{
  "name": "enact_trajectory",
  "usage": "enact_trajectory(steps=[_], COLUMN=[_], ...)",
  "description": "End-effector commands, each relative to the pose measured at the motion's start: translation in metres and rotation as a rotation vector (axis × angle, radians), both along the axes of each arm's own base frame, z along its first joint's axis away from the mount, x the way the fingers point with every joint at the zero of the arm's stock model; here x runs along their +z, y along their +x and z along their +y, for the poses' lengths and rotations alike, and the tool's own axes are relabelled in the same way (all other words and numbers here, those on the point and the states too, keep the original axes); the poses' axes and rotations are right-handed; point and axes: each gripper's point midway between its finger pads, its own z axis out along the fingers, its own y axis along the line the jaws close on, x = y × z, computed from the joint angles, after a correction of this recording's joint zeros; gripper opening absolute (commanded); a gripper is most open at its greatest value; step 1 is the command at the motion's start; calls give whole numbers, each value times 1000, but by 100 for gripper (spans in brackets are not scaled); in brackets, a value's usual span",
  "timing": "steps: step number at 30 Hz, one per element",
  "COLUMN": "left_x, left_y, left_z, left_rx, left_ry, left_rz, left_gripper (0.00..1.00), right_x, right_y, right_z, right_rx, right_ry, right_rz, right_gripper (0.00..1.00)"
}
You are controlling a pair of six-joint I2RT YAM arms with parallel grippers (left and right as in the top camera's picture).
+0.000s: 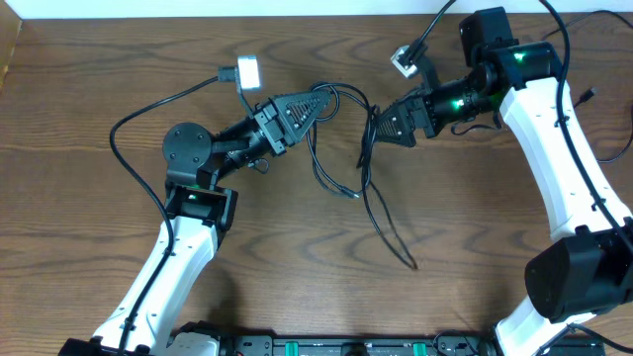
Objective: Untangle cables
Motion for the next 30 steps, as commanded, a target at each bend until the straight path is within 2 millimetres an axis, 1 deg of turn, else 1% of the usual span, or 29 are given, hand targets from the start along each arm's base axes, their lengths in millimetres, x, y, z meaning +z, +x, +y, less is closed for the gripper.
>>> enact_trajectory(steps=[1, 4, 7, 9, 12, 14, 15, 17, 21, 23, 24, 28, 30], left_x=[10, 10, 10, 10, 10, 10, 10, 11, 11, 12, 14, 27, 31], left_y=[-4, -3, -3, -2, -1, -1, -1, -1, -1, -2, -2, -9, -11], left_z=[-2, -1, 0, 1, 3, 2, 2, 2, 2, 2, 3, 3, 2], left_rx=[-3, 1, 5, 10, 14, 13, 13, 8, -2, -10, -14, -36, -45], left_ry=[18, 25, 27, 32, 32, 31, 31, 16, -10, -29, -41, -72, -82], left_rz=[-72, -84, -88, -96, -96, -96, -96, -67, -20, 8, 17, -24, -34], left_gripper=[8, 8, 8, 8, 9, 8, 9, 9, 9, 9, 9, 8, 8], right_x=[-7, -9, -5, 6, 27, 32, 31, 31, 33, 29, 23, 1, -3], right_y=[4, 7, 8, 5, -1, -2, -3, -8, -11, -10, -7, 11, 17], right_z=[-10, -19, -24, -23, -19, -16, -15, -2, 19, 27, 30, 31, 33], right_rx=[-51, -70, -81, -47, 12, 20, 25, 65, 125, 145, 142, 50, 18], right_ry=[-58, -77, -44, 33, 181, 208, 207, 207, 211, 182, 136, -45, -88], right_rz=[23, 20, 33, 17, -14, -15, -18, -32, -90, -125, -143, -161, -173], right_gripper=[99, 99, 99, 99, 99, 99, 99, 99, 99, 96, 96, 94, 89])
